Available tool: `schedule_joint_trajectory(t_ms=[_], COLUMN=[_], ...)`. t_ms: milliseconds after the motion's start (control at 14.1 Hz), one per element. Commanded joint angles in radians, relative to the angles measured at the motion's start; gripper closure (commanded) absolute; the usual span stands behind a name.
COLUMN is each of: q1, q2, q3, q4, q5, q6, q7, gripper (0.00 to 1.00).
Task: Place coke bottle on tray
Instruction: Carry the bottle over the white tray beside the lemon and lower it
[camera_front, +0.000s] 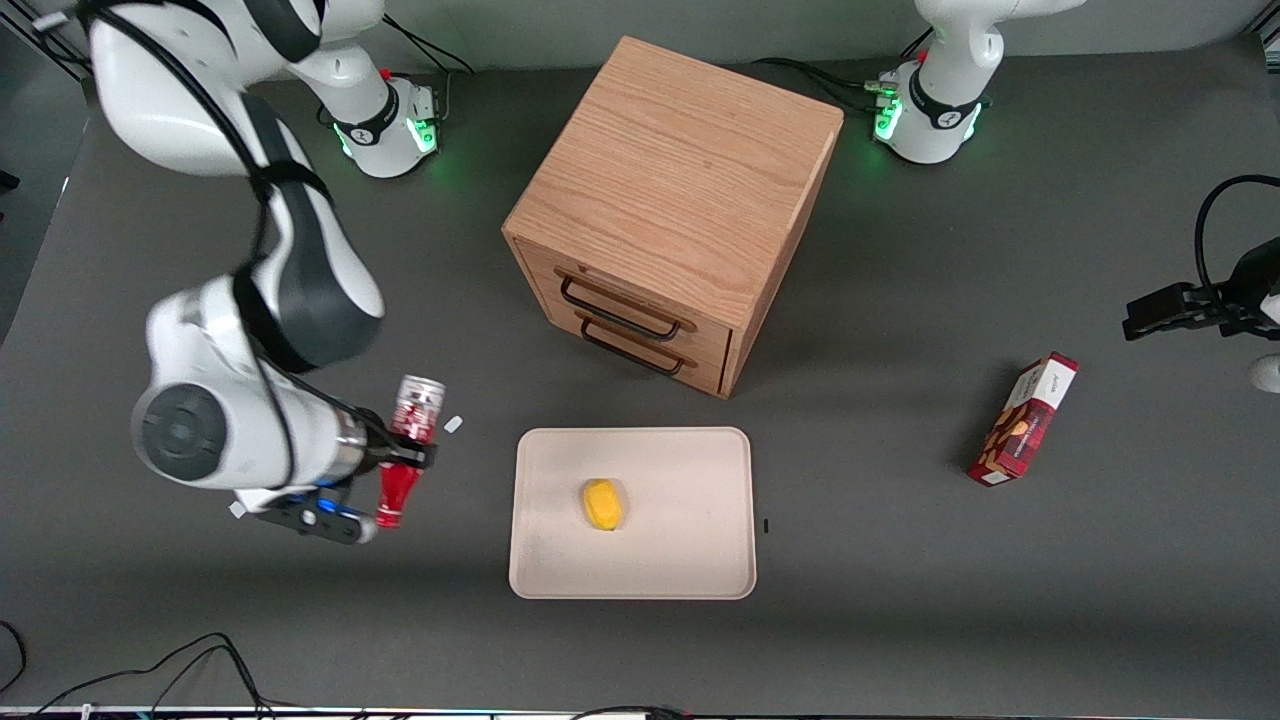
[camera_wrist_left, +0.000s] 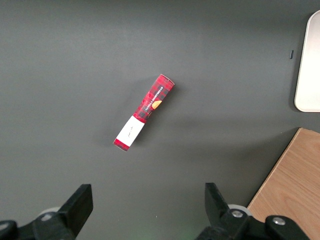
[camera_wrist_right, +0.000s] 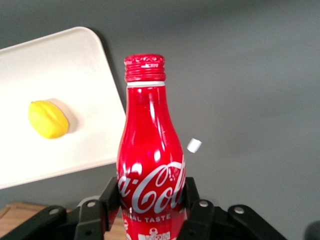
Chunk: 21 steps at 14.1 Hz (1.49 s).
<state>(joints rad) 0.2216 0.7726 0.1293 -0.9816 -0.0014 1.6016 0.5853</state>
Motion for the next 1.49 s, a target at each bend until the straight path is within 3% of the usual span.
schedule_joint_trajectory(t_ms=[0, 284, 568, 781, 1419], q1=[0.065, 0.114, 0.146, 0.194, 0.205], q2=[0.105, 0.210, 0.277, 0.303, 0.324], q3=[-0.052, -0.083, -0.085, -0.128, -0.131], q4=[0.087, 0.087, 0.089, 0.086, 0.067], q5=[0.000, 0.000, 0.000, 0.000, -0.006], q6=[0.099, 0.308, 0.414, 0.460, 0.486], q7=[-0.092, -0.111, -0.160, -0.159, -0.165], gripper=[1.00, 1.00, 1.00, 1.00, 1.00])
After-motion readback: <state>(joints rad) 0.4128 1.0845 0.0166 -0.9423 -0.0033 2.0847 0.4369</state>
